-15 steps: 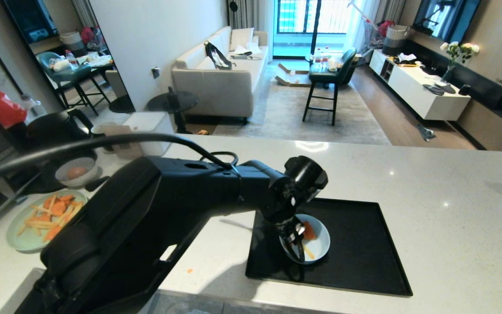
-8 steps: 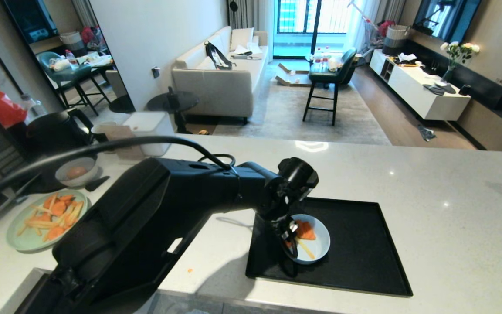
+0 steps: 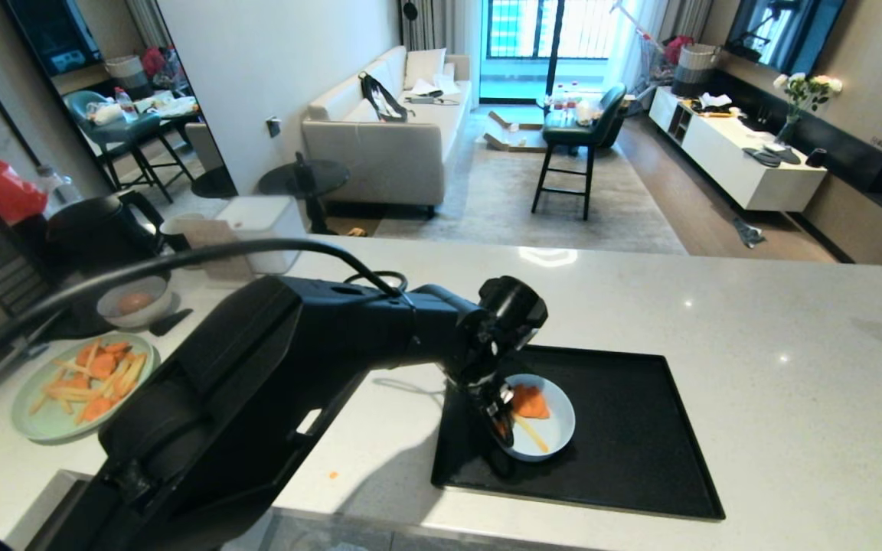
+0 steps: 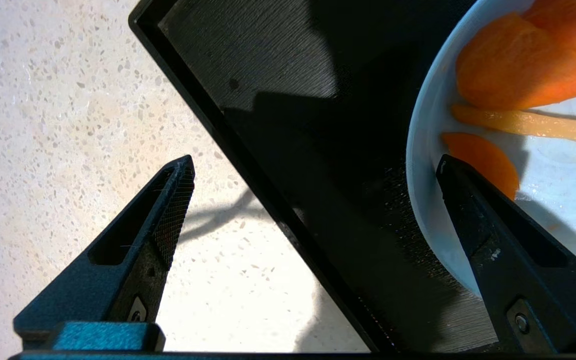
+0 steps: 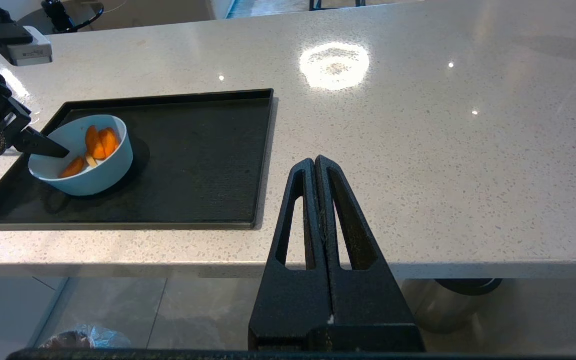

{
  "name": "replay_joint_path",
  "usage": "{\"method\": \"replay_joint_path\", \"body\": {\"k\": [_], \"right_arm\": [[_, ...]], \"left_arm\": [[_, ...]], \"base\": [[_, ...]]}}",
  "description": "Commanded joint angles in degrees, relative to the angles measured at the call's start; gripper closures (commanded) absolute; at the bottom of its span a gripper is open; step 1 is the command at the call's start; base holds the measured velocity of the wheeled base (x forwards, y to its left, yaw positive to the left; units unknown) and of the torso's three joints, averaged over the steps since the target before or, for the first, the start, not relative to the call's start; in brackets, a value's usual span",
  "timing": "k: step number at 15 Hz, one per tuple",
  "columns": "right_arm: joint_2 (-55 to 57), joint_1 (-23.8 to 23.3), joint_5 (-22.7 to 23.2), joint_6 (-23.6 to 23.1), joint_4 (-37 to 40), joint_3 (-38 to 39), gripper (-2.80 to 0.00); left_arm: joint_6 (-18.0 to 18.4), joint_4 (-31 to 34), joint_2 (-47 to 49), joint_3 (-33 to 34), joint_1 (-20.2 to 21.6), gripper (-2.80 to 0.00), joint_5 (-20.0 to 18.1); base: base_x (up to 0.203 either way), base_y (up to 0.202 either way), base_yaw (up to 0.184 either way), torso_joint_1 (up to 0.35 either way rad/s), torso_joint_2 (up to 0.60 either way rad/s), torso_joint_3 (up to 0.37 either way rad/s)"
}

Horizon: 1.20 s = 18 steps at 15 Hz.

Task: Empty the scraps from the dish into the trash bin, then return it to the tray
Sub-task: Pick up the bowl with leftover food

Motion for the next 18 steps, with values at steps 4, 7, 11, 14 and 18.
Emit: {"method": "replay_joint_path", "body": {"k": [4, 7, 11, 14, 18], "right_arm": [[-0.02, 0.01, -0.04, 0.02, -0.07, 0.00, 0.00], [-0.02, 0.01, -0.04, 0.02, 0.02, 0.00, 0.00], [-0.02, 0.01, -0.04, 0.02, -0.07, 0.00, 0.00], [-0.02, 0.01, -0.04, 0.02, -0.07, 0.00, 0.00], [-0.02, 0.01, -0.04, 0.02, 0.01, 0.00, 0.00]], "left_arm": [[-0.30, 0.15, -0.47, 0.99, -0.29, -2.80, -0.20], [-0.50, 0.14, -0.89, 2.30, -1.01, -2.80, -0.29], [-0.50, -0.29, -0.64, 2.41, -1.18, -2.80, -0.29], [-0.50, -0.38, -0.38, 2.23, -1.18, -2.80, -1.23], [-0.50, -0.38, -0.03, 2.41, -1.20, 0.00, -1.61]], "base": [[0.000, 0.000, 0.000, 0.000, 0.00, 0.000], [0.000, 0.000, 0.000, 0.000, 0.00, 0.000], [0.000, 0.000, 0.000, 0.000, 0.00, 0.000], [0.000, 0.000, 0.000, 0.000, 0.00, 0.000], [0.000, 0.000, 0.000, 0.000, 0.00, 0.000]]}}
